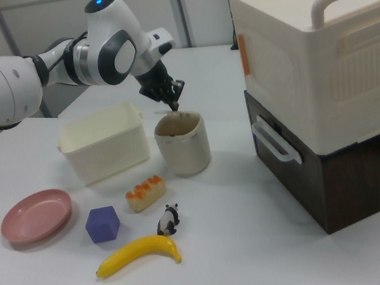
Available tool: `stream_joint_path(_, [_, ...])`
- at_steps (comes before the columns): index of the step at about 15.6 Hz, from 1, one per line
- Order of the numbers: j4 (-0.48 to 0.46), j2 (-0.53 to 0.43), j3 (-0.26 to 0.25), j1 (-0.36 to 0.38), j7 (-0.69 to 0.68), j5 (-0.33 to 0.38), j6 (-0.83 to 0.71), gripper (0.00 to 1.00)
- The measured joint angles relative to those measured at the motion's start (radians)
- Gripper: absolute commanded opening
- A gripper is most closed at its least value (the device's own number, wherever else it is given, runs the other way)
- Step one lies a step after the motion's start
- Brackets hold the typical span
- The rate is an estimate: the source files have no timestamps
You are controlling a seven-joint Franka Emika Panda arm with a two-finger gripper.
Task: Close the trash can
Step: 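Lift the gripper up off the closed lid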
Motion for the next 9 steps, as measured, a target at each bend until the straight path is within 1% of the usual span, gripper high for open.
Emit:
stream_joint_path(4, [-0.01, 0.003, 0.0, 0.001, -0.016, 0.0, -0.086, 0.0])
stream_joint_path(7, [-0.041, 0.013, 0.001, 0.003, -0.016, 0.0, -0.096, 0.0])
stream_joint_path(9, [-0.043, 0.02, 0.001, 0.002, -0.016, 0.0, -0.092, 0.0])
